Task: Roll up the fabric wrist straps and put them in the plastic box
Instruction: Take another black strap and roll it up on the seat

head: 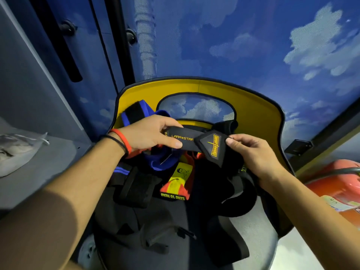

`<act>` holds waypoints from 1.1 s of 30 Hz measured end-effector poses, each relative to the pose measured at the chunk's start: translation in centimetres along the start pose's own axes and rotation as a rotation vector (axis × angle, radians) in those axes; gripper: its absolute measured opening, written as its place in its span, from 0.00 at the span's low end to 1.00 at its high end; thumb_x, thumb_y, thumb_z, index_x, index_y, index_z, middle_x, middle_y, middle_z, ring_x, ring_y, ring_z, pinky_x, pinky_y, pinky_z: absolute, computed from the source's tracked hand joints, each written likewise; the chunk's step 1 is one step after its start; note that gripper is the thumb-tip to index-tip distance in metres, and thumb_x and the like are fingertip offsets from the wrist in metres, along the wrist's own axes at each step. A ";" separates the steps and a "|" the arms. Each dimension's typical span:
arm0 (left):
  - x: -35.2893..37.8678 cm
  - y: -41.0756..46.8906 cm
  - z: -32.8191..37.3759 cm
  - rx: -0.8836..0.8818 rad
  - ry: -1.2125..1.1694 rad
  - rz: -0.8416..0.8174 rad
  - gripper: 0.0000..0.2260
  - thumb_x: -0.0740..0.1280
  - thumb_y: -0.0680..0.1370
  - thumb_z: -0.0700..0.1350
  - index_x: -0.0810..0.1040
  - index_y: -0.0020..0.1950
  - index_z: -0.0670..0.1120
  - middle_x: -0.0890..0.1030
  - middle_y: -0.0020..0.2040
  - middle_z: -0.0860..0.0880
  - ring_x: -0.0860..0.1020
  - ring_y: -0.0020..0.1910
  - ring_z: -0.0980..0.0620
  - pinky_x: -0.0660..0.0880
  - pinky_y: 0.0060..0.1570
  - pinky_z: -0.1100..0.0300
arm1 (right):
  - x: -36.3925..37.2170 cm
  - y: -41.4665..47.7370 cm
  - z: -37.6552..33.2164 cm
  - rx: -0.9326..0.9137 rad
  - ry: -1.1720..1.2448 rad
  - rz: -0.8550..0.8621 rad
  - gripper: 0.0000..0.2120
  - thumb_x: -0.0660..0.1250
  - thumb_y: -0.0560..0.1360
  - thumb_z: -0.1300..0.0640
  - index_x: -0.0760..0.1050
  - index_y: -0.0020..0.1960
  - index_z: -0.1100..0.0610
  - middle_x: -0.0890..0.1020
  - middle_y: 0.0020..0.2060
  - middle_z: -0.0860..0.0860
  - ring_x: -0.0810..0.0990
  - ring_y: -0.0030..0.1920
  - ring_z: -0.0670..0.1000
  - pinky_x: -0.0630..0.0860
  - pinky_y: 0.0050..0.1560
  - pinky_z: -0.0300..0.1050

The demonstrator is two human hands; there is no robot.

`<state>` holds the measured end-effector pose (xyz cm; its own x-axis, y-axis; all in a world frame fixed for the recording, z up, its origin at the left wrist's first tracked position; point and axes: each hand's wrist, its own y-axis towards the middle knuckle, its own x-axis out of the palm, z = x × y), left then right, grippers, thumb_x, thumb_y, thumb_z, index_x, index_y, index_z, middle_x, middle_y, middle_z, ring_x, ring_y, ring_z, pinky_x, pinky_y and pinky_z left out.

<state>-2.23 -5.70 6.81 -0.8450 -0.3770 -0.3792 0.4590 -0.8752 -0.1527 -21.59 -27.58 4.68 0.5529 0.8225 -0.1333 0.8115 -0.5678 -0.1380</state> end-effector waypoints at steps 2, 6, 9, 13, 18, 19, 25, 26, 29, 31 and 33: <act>0.1 0.0 0.4 0.026 -0.033 0.016 0.17 0.77 0.70 0.40 0.82 0.59 0.45 0.86 0.53 0.44 0.84 0.52 0.44 0.79 0.55 0.53 | 0.0 -0.1 -0.2 -0.062 -0.004 0.042 0.06 0.74 0.76 0.56 0.86 0.52 0.54 0.87 0.49 0.55 0.85 0.54 0.58 0.79 0.59 0.56; -0.1 0.1 0.0 -0.016 0.096 0.067 0.12 0.75 0.74 0.37 0.82 0.54 0.49 0.85 0.42 0.48 0.82 0.40 0.53 0.78 0.36 0.63 | 0.1 -0.6 -1.8 -0.206 0.185 0.067 0.10 0.69 0.79 0.59 0.82 0.59 0.55 0.86 0.56 0.53 0.83 0.60 0.52 0.77 0.64 0.50; -0.1 0.2 -0.3 -0.036 0.079 0.114 0.13 0.76 0.74 0.37 0.82 0.54 0.51 0.85 0.43 0.49 0.82 0.41 0.52 0.78 0.36 0.63 | 0.3 -1.1 -2.8 -0.214 0.342 0.060 0.09 0.66 0.81 0.58 0.81 0.59 0.55 0.86 0.54 0.55 0.82 0.61 0.55 0.75 0.68 0.56; 0.7 0.3 0.6 -0.052 -0.036 -0.005 0.14 0.72 0.76 0.35 0.80 0.58 0.49 0.84 0.39 0.51 0.80 0.36 0.58 0.74 0.33 0.67 | 0.8 -1.3 -2.9 -0.247 0.306 0.049 0.11 0.62 0.84 0.55 0.79 0.61 0.56 0.86 0.50 0.54 0.83 0.57 0.53 0.75 0.66 0.53; 2.4 0.9 1.6 -0.011 -0.091 -0.103 0.20 0.71 0.75 0.30 0.78 0.63 0.47 0.85 0.47 0.47 0.82 0.45 0.49 0.79 0.46 0.58 | 1.6 -0.2 -1.3 -0.204 0.120 -0.145 0.14 0.63 0.83 0.58 0.77 0.67 0.56 0.85 0.59 0.52 0.81 0.64 0.51 0.74 0.68 0.50; 2.6 1.1 1.7 0.007 -0.111 -0.096 0.21 0.71 0.75 0.30 0.77 0.65 0.46 0.85 0.51 0.43 0.83 0.48 0.44 0.79 0.51 0.53 | 1.8 0.0 -0.8 -0.162 0.065 -0.197 0.15 0.65 0.82 0.58 0.77 0.67 0.56 0.85 0.59 0.51 0.81 0.64 0.50 0.75 0.68 0.49; 3.5 2.1 1.6 -0.015 -0.262 0.261 0.18 0.70 0.78 0.34 0.74 0.66 0.45 0.85 0.44 0.46 0.82 0.38 0.55 0.78 0.42 0.62 | 2.2 1.6 1.1 0.004 -0.047 -0.107 0.11 0.75 0.76 0.53 0.85 0.47 0.62 0.86 0.47 0.63 0.82 0.45 0.58 0.78 0.53 0.64; 3.2 2.1 1.5 -0.032 -0.269 0.296 0.17 0.70 0.78 0.35 0.75 0.65 0.45 0.86 0.48 0.43 0.83 0.41 0.53 0.79 0.43 0.62 | 2.3 2.0 1.2 0.019 -0.010 -0.032 0.10 0.75 0.76 0.54 0.85 0.47 0.61 0.86 0.47 0.63 0.84 0.47 0.60 0.79 0.56 0.64; 1.6 1.4 0.7 -0.069 -0.183 0.308 0.12 0.70 0.78 0.37 0.78 0.61 0.45 0.86 0.52 0.43 0.83 0.45 0.51 0.79 0.44 0.63 | 2.5 3.7 1.8 0.017 -0.004 0.219 0.08 0.74 0.77 0.51 0.87 0.44 0.55 0.88 0.44 0.56 0.86 0.47 0.57 0.81 0.53 0.59; 0.5 0.8 -0.1 -0.087 -0.120 0.283 0.10 0.71 0.77 0.37 0.80 0.58 0.45 0.86 0.51 0.44 0.84 0.49 0.47 0.80 0.50 0.57 | 2.6 4.4 2.1 -0.019 -0.077 0.339 0.08 0.71 0.79 0.50 0.85 0.51 0.54 0.87 0.51 0.56 0.84 0.49 0.52 0.79 0.51 0.51; -0.8 0.0 -0.9 -0.112 -0.072 0.275 0.10 0.71 0.77 0.35 0.81 0.56 0.46 0.87 0.50 0.44 0.84 0.49 0.48 0.79 0.50 0.56 | 2.6 5.2 2.2 -0.054 -0.212 0.408 0.18 0.68 0.81 0.50 0.77 0.68 0.56 0.81 0.63 0.54 0.79 0.61 0.52 0.74 0.60 0.45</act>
<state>-1.30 -5.09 6.33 -0.7003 -0.6194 -0.3549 0.6973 -0.7000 -0.1541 -16.33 -28.45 1.43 0.7830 0.5042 -0.3644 0.5473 -0.8367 0.0182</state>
